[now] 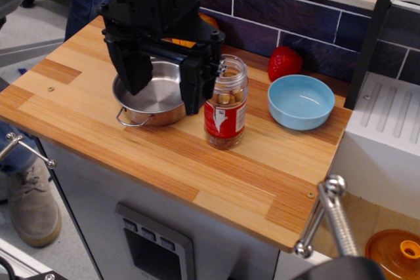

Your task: Pour almonds in pot

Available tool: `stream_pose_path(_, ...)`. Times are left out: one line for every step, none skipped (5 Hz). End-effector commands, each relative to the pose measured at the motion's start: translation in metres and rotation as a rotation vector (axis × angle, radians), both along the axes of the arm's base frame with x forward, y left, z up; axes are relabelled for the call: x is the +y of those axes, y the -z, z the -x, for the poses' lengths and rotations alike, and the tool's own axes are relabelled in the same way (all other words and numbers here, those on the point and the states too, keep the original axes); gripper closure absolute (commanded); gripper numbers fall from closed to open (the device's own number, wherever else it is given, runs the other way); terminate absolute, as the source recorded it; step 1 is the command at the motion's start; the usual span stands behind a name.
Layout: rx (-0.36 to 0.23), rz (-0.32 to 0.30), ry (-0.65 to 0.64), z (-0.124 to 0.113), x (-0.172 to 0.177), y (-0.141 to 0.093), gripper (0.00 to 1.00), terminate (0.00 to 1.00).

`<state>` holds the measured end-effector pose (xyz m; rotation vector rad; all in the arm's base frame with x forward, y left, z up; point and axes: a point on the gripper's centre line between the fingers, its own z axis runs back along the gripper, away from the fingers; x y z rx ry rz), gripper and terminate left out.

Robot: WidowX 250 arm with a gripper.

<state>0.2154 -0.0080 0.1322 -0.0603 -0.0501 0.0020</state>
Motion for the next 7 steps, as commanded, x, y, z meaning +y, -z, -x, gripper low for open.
stream_pose_path(0.000, 0.000, 0.000, 0.000, 0.000, 0.000, 0.00, 0.00)
stream_pose_path(0.072, -0.096, 0.253, -0.014, -0.018, 0.001, 0.00, 0.00)
stream_pose_path(0.089, -0.097, 0.504, -0.025, -0.033, 0.005, 0.00, 0.00)
stream_pose_path(0.111, -0.189, 0.752, -0.034, -0.054, 0.006, 0.00, 0.00)
stream_pose_path(0.142, -0.257, 0.990, -0.043, -0.067, 0.002, 0.00, 0.00)
stream_pose_path(0.133, -0.316, 1.023, -0.059, -0.072, 0.008, 0.00, 0.00)
stream_pose_path(0.234, -0.377, 1.105, -0.070, -0.072, 0.026, 0.00, 0.00)
